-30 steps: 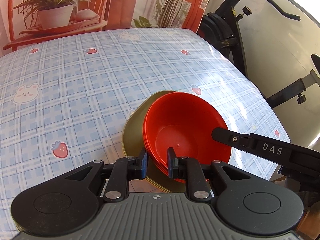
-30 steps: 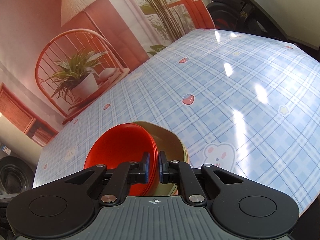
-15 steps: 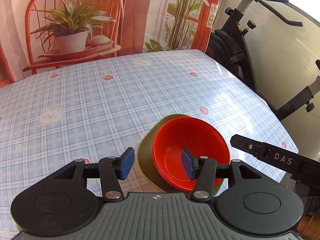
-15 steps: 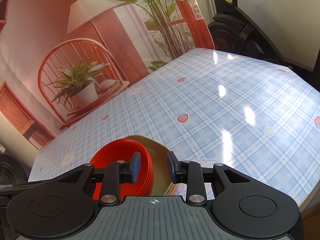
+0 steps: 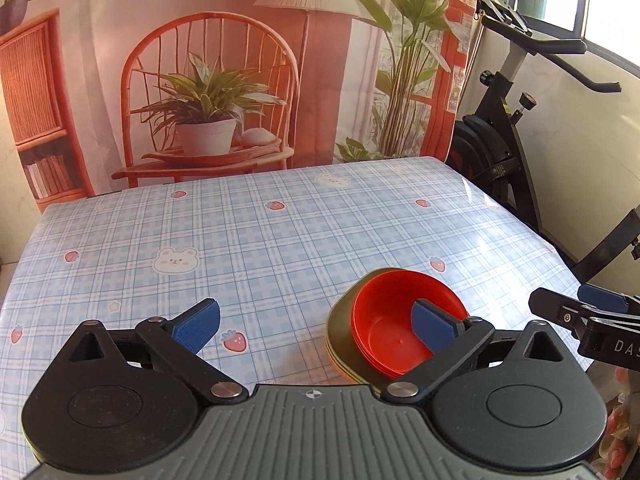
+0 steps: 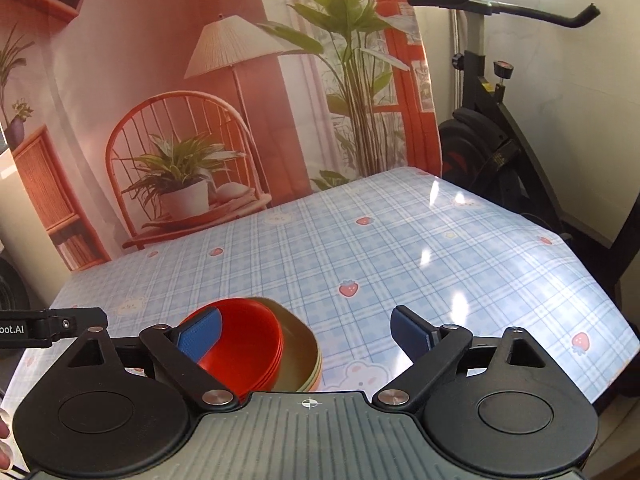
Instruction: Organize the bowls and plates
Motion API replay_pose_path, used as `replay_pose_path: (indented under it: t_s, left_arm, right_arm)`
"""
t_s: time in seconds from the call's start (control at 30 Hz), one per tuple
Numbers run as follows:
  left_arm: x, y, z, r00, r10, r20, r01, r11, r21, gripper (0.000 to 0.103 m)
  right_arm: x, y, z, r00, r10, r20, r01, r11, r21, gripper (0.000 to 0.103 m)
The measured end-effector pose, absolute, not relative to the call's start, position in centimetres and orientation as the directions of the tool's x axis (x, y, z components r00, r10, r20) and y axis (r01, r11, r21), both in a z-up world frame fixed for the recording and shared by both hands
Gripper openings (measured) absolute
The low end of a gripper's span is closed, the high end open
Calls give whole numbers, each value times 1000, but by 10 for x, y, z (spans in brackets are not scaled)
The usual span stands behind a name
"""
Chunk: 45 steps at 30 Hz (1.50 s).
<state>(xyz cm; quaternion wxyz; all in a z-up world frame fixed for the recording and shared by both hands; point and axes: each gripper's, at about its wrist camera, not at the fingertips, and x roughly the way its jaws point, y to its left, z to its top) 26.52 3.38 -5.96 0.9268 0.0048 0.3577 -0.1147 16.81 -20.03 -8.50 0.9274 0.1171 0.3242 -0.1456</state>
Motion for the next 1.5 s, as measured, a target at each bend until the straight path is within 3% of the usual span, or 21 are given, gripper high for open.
replay_pose_path:
  t_s: [0.1, 0.2, 0.53, 0.93, 1.13, 1.33, 1.5]
  left_arm:
    - [251, 43, -51, 716, -255, -650, 232, 965, -123, 103]
    - [235, 55, -44, 728, -267, -632, 212, 964, -163, 103]
    - [176, 56, 16, 854, -114, -508, 125, 992, -12, 103]
    - [115, 57, 48, 911, -181, -371, 196, 981, 2, 102]
    - [108, 70, 47, 914, -174, -366, 169, 984, -46, 102]
    - [100, 67, 48, 927, -115, -358, 131, 991, 21, 102]
    - [98, 72, 50, 927, -127, -353, 134, 991, -4, 102]
  right_arm:
    - [159, -195, -70, 762, -199, -616, 327, 940, 101, 103]
    - [146, -193, -56, 790, -180, -587, 312, 941, 132, 103]
    - [113, -175, -6, 840, -150, -521, 246, 962, 119, 103]
    - [87, -146, 46, 860, -167, -482, 232, 970, 78, 103]
    - [77, -129, 64, 863, -195, -466, 230, 973, 19, 103]
    - [75, -125, 68, 862, -199, -466, 240, 970, 31, 103]
    - [76, -122, 68, 863, -193, -467, 231, 973, 24, 103]
